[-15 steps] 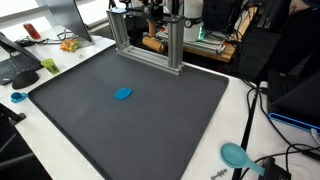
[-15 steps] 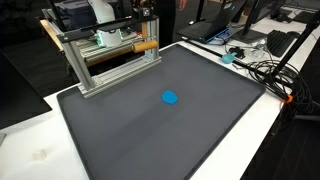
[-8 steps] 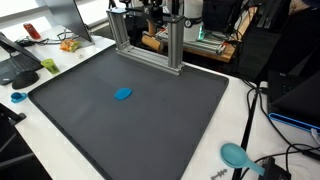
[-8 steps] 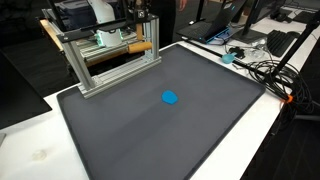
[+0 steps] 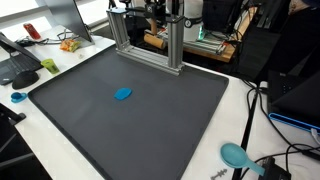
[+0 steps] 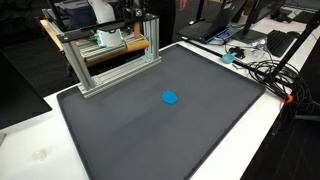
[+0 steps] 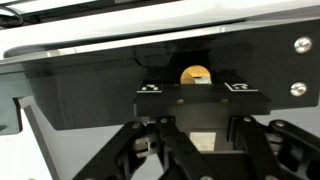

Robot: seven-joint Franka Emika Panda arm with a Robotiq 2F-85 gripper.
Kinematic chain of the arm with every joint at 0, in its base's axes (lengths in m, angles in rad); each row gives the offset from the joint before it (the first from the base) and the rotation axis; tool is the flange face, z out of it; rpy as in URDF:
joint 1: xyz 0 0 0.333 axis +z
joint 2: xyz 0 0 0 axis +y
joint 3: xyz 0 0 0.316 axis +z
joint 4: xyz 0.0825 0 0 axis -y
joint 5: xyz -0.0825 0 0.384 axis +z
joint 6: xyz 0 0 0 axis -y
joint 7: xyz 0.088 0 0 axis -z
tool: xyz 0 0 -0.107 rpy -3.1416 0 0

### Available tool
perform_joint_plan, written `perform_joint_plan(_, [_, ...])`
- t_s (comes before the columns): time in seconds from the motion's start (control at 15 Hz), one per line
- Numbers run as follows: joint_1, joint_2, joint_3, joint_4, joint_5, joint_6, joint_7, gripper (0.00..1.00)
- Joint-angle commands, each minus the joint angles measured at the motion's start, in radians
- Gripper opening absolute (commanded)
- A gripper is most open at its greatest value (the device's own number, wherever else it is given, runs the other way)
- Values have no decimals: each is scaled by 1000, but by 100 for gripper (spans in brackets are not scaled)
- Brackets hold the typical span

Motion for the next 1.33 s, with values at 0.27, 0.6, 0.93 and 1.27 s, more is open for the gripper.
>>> perform_joint_plan(0.27, [9,-44,-27,-35,3,-56,-130,22])
perform_joint_plan(0.6, [9,-65,-40,-55,31,-82,-151,22])
perform_joint_plan(0.93, [2,-76,-48,-65,39,-75,-154,78])
perform_joint_plan(1.27, [-4,-89,-53,-71,48,-20,-132,100])
